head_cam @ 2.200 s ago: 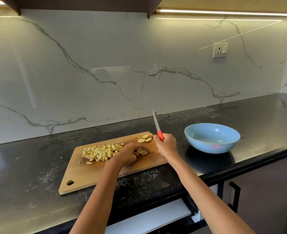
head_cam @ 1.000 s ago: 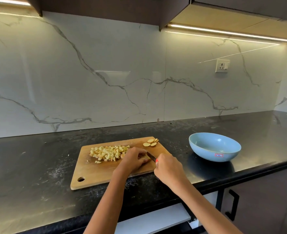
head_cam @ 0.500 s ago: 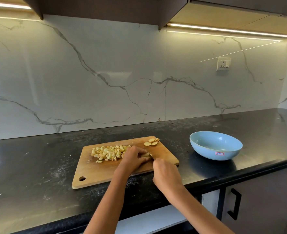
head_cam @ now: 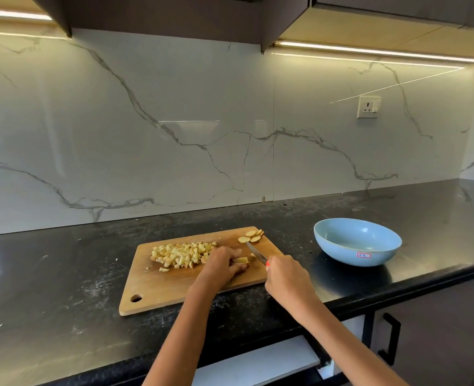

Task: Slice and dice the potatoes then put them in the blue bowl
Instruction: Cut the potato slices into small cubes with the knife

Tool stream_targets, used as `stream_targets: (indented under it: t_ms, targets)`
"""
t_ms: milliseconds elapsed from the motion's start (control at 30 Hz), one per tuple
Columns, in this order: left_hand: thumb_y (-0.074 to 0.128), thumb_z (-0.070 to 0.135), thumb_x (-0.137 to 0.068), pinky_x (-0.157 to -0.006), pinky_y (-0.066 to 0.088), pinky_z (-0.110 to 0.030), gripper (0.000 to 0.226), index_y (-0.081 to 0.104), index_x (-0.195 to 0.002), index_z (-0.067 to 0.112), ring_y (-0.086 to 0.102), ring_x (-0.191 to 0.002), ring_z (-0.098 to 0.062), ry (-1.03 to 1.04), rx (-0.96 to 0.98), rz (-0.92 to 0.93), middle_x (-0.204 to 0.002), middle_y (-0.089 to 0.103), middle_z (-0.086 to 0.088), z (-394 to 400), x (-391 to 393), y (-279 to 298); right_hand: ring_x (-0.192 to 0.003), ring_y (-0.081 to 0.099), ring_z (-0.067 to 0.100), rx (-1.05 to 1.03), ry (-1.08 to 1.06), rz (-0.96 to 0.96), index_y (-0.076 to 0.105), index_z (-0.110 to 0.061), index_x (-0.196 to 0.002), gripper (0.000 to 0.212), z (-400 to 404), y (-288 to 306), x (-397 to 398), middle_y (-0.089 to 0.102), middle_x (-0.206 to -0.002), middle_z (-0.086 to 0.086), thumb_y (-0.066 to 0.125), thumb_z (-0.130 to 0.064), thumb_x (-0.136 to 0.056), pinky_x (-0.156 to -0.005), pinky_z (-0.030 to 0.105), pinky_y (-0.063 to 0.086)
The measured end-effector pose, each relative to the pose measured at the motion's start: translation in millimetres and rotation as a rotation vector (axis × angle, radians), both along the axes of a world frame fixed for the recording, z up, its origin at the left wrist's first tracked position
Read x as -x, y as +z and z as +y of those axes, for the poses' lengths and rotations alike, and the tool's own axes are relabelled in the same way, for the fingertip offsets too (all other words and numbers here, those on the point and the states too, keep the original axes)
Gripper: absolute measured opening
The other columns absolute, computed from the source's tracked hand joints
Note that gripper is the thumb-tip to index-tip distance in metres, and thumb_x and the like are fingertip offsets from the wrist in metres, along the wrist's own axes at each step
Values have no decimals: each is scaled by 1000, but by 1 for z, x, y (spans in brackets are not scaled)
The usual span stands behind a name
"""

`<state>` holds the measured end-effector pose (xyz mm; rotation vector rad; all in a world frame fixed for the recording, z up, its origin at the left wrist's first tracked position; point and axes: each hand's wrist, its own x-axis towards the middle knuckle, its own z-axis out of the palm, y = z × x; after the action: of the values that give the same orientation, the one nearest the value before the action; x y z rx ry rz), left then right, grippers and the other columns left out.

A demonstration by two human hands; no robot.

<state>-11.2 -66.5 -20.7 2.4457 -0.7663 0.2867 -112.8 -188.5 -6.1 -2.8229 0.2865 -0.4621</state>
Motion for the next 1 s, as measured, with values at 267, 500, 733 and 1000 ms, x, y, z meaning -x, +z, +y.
stream_targets:
  t_ms: [267, 500, 733, 1000]
  targets:
    - [65, 19, -85, -71, 46, -14, 16, 73, -97, 12, 56, -71, -4, 23, 71, -46, -87, 71, 1, 1, 4, 2, -83, 55, 13, 14, 55, -5, 58, -13, -105, 16, 6, 2, 2, 62, -100, 2, 46, -20, -98, -65, 23, 35]
    - [65, 16, -85, -86, 49, -22, 20, 71, -103, 11, 61, -90, -10, 56, 76, -44, -101, 71, -1, -1, 5, 3, -81, 53, 11, 19, 83, -17, 58, -14, -107, 17, 9, 4, 4, 62, -102, 3, 46, -22, -98, -66, 22, 37]
    - [65, 14, -85, -86, 49, -23, 15, 73, -97, 11, 61, -89, -9, 53, 59, -48, -99, 71, 0, -2, 5, 4, -98, 59, 19, 122, 121, 20, 57, -10, -112, 19, 20, 2, 2, 60, -110, 7, 49, -11, -94, -69, 25, 39]
    - [66, 14, -84, -86, 50, -24, 16, 72, -99, 10, 61, -88, -9, 56, 72, -47, -99, 71, -2, -2, 8, 4, -100, 60, 20, 127, 154, 53, 55, -11, -115, 21, 10, -3, 15, 59, -113, 7, 50, -12, -95, -78, 27, 46]
